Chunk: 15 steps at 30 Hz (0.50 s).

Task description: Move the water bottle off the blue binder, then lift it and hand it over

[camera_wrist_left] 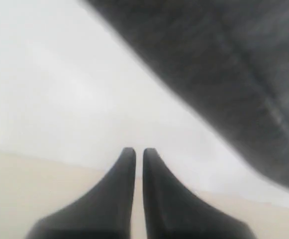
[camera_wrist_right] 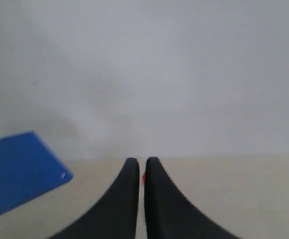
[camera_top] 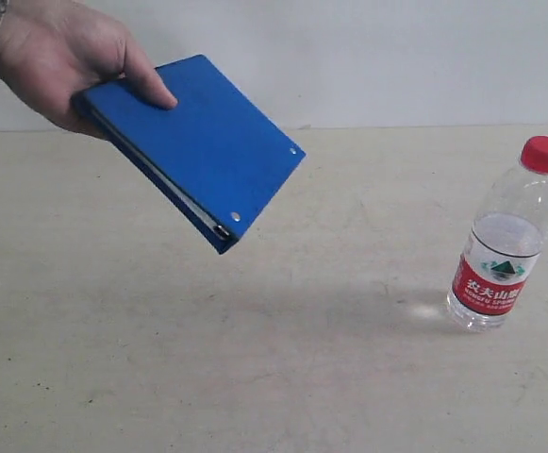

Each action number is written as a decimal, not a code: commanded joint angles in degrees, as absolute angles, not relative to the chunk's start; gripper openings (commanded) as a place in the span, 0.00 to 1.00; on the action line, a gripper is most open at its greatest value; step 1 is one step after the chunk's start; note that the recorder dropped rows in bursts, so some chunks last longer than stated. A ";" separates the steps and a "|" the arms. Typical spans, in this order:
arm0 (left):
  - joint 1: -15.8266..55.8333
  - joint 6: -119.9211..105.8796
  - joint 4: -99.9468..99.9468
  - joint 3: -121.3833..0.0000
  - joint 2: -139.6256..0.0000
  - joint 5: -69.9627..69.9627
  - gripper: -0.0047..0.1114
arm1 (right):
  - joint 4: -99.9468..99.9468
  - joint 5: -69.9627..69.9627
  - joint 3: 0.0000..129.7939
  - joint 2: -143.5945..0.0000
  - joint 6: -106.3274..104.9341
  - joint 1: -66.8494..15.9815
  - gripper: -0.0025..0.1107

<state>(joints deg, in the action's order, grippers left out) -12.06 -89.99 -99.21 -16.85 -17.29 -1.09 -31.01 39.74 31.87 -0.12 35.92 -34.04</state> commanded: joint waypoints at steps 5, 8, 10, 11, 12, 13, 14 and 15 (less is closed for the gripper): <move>-11.73 -85.40 -99.95 -1.08 -7.74 -7.10 0.08 | -29.33 -13.61 8.84 -6.85 28.00 -33.64 0.03; -11.73 -84.95 -99.95 0.00 -6.78 -7.51 0.08 | -28.55 -10.68 8.72 -9.46 30.75 -33.64 0.03; -11.73 -84.95 -99.95 0.00 -6.78 -7.51 0.08 | -27.09 -5.03 8.72 -9.96 33.53 -33.64 0.03; -11.73 -85.06 -99.95 0.00 -6.78 -7.51 0.08 | -26.31 -1.38 8.72 -9.96 35.19 -33.64 0.03; -11.73 -85.06 -99.95 -0.03 -6.78 -7.51 0.08 | -26.02 4.55 8.72 -9.96 36.36 -33.64 0.03; -11.73 -85.06 -99.95 -0.03 -6.78 -7.40 0.08 | -26.02 7.46 8.72 -9.96 36.36 -33.64 0.03; -11.73 -85.06 -99.95 -0.03 -6.78 -7.40 0.08 | -26.02 9.45 8.72 -9.96 36.36 -33.64 0.03; -11.73 -85.06 -99.95 -0.03 -6.78 -7.40 0.08 | -26.02 11.55 8.72 -9.96 36.36 -33.64 0.03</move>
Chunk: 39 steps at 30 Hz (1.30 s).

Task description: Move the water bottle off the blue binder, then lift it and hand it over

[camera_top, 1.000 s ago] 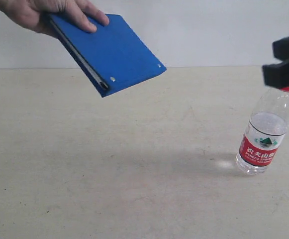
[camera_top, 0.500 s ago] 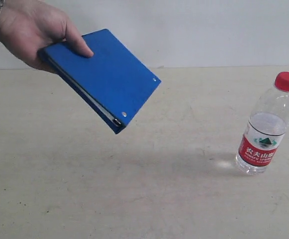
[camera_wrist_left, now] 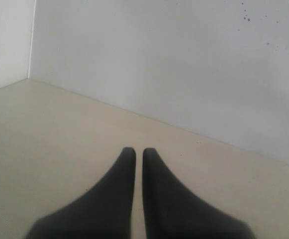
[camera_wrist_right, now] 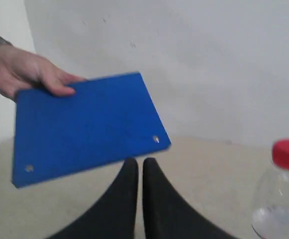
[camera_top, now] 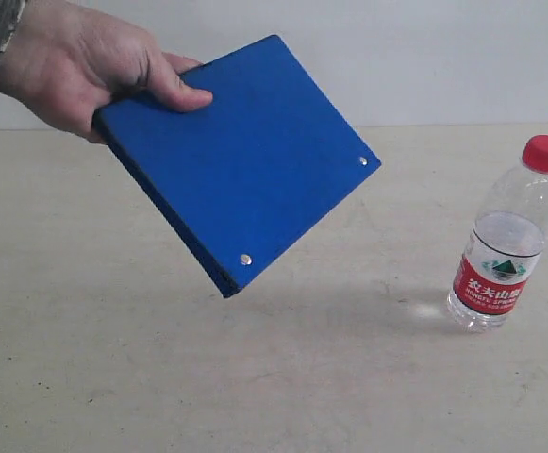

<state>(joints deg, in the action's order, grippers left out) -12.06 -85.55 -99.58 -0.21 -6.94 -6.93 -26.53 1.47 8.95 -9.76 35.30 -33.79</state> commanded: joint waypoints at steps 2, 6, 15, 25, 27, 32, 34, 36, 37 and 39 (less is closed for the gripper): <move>-11.73 -85.06 -99.95 -0.03 -6.78 -7.40 0.08 | -26.02 14.18 8.72 -9.96 36.36 -33.64 0.03; -11.73 -85.06 -99.95 -0.03 -6.78 -7.40 0.08 | -26.02 15.69 8.72 -9.96 36.36 -33.64 0.03; -11.73 -85.06 -99.95 0.00 -6.38 -7.92 0.08 | -17.40 -18.87 8.72 0.00 28.85 -4.76 0.03; -11.73 -85.06 -99.95 0.00 -6.38 -7.92 0.08 | -37.09 14.69 8.72 0.00 23.86 -4.74 0.03; -11.73 -85.06 -99.95 0.00 -6.38 -7.92 0.08 | -23.25 18.19 8.72 0.00 23.86 -4.52 0.03; -11.73 -85.06 -99.95 0.00 -6.38 -7.92 0.08 | 6.41 34.23 8.44 0.00 23.97 -4.52 0.03; -11.73 -85.06 -99.95 0.00 -6.38 -7.92 0.08 | 6.25 34.19 5.09 0.00 26.67 -4.52 0.03; -11.73 -85.06 -99.95 0.00 -6.38 -7.92 0.08 | 4.76 30.36 1.04 0.00 23.67 -4.52 0.03; -11.73 -85.06 -99.95 0.00 -6.38 -7.92 0.08 | 3.18 23.48 0.00 0.00 21.24 -4.52 0.03; -11.73 -85.06 -99.95 0.00 -6.38 -7.77 0.08 | 0.95 14.52 0.00 0.00 17.85 -4.52 0.03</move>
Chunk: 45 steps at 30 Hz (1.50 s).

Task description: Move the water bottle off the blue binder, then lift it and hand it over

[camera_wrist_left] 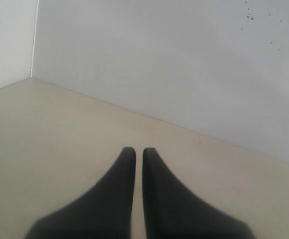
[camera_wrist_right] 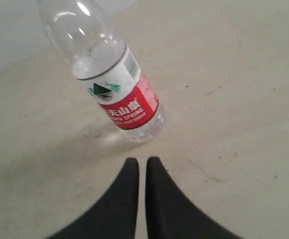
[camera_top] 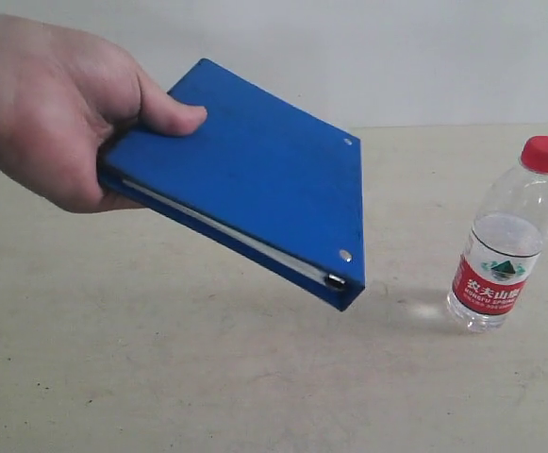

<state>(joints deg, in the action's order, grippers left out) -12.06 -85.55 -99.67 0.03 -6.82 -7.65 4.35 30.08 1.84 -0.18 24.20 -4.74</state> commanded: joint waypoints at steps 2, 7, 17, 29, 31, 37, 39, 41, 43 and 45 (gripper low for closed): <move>-11.73 -85.06 -99.95 0.00 -6.38 -7.77 0.08 | -2.03 7.16 0.00 0.00 17.97 -4.52 0.03; -11.73 -85.06 -99.95 0.00 -6.38 -7.77 0.08 | -2.64 10.15 0.00 0.00 2.92 -4.52 0.03; -11.73 -85.06 -99.95 0.00 -6.38 -7.65 0.08 | -0.34 22.10 0.00 0.00 -11.64 -4.52 0.03; -11.73 -85.21 -99.95 0.00 -6.38 -7.98 0.08 | 0.95 21.94 0.00 0.00 -9.66 -1.23 0.03; -11.73 -85.21 -99.95 0.00 -6.38 -7.98 0.08 | 0.95 21.70 0.00 0.00 -9.12 -1.23 0.03; -11.73 -85.21 -99.95 0.00 -6.38 -7.98 0.08 | 4.77 8.41 0.00 0.00 -4.21 -1.23 0.03; -11.73 -85.21 -99.95 0.00 -6.38 -7.98 0.08 | 4.77 17.32 0.00 0.00 -3.89 -1.23 0.03; -11.73 -85.22 -99.95 0.00 -6.38 -7.88 0.08 | 5.69 21.98 0.00 0.00 -0.84 -1.23 0.03; -11.73 -85.22 -99.95 0.00 -6.38 -7.88 0.08 | 5.69 21.98 0.00 0.00 -0.84 -1.23 0.03; -11.73 -85.22 -99.95 0.00 -6.38 -7.88 0.08 | 5.69 21.98 0.00 0.00 -0.49 -1.23 0.03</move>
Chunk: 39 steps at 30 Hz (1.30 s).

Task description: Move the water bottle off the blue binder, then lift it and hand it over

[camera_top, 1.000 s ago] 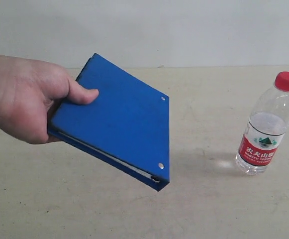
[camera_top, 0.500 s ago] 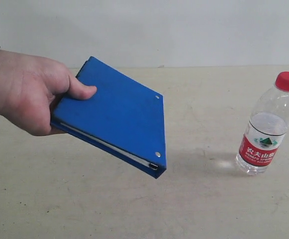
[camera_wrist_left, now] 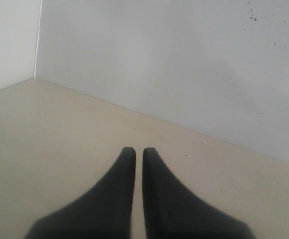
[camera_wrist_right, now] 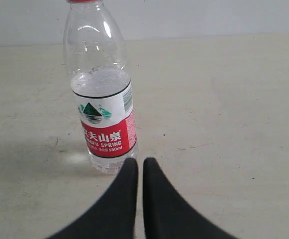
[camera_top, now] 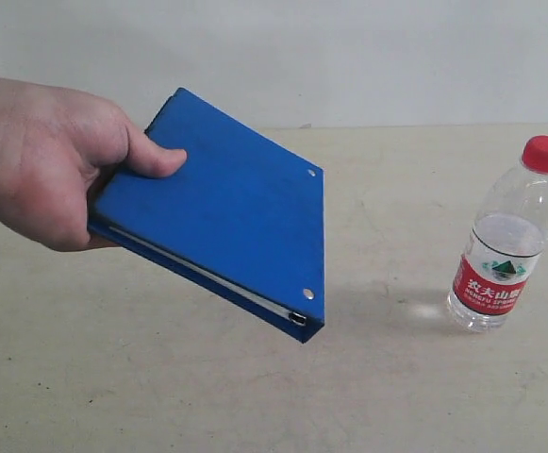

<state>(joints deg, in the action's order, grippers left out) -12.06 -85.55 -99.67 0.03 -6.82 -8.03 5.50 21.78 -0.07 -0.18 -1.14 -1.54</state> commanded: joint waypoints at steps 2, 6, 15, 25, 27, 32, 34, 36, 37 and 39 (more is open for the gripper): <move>-11.73 -85.22 -99.95 0.00 -6.38 -7.88 0.08 | 5.69 21.98 0.00 0.00 -0.54 -1.23 0.03; -11.73 -85.22 -99.95 0.00 -6.38 -7.88 0.08 | 5.69 21.98 0.00 0.00 -0.54 -1.23 0.03; -11.73 -85.22 -99.95 0.00 -6.38 -7.88 0.08 | 5.69 21.98 0.00 0.00 -0.44 -1.23 0.03; -12.27 -85.00 -99.95 -0.83 -5.41 0.59 0.08 | 5.69 21.98 0.00 0.00 -0.33 -1.23 0.03; -12.27 -85.00 -94.03 -2.28 -5.44 8.66 0.08 | 5.69 21.98 0.00 0.00 -0.33 -1.23 0.03; -12.27 -30.88 -41.48 -7.45 -5.44 13.04 0.08 | 5.69 21.98 0.00 0.00 -0.50 -1.23 0.03; -12.27 -6.82 -17.26 -6.79 -5.44 11.61 0.08 | 5.69 21.98 0.00 0.00 -0.38 -1.23 0.03; -12.27 0.00 -9.11 -5.48 -5.44 11.89 0.08 | 5.69 21.98 0.00 0.00 -0.38 -1.23 0.03; -12.27 0.98 -8.45 -4.44 -5.44 12.08 0.08 | 5.69 21.98 0.00 0.00 -0.38 -1.23 0.03; -12.27 0.98 -8.95 -1.99 -5.44 12.16 0.08 | 5.69 21.98 0.00 0.00 -0.38 -1.23 0.03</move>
